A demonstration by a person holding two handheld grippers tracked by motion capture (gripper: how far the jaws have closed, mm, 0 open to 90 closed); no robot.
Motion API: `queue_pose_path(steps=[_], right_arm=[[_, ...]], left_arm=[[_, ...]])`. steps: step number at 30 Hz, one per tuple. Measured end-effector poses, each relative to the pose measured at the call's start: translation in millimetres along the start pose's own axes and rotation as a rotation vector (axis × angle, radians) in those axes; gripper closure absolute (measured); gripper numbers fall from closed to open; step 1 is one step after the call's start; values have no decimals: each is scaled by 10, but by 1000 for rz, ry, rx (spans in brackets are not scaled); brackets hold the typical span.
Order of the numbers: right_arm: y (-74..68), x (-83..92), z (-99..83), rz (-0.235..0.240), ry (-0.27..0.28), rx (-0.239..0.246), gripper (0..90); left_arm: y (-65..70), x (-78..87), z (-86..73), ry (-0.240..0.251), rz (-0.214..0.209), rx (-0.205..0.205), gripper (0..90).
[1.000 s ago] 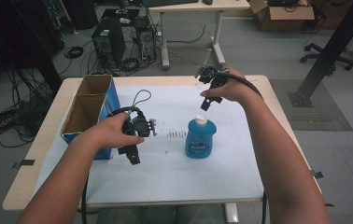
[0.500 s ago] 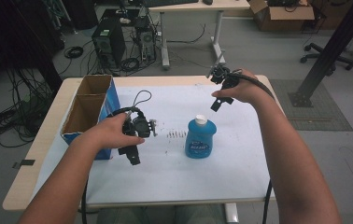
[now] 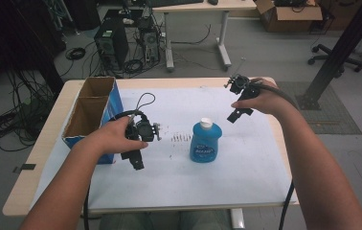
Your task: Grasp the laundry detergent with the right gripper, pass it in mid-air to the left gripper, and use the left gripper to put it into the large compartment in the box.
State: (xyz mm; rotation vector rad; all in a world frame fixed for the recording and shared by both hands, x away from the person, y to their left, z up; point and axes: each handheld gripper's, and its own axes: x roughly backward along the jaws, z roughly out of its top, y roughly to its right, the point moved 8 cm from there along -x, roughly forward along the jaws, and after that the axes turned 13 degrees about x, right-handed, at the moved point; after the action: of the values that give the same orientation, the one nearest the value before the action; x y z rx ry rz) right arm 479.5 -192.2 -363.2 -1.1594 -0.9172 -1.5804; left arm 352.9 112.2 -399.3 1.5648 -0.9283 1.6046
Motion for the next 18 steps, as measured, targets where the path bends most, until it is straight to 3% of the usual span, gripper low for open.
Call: queue_pose_path(steps=[2, 15, 18], right_arm=[[-66, 7, -49, 17, 37, 20, 54], [-331, -162, -225, 39, 147, 97, 49], [-451, -213, -220, 64, 228, 112, 42]], left_arm=[[0, -3, -3, 1, -2, 0, 54], [-9, 12, -36, 7, -4, 6, 54], [-18, 10, -41, 15, -6, 6, 54]])
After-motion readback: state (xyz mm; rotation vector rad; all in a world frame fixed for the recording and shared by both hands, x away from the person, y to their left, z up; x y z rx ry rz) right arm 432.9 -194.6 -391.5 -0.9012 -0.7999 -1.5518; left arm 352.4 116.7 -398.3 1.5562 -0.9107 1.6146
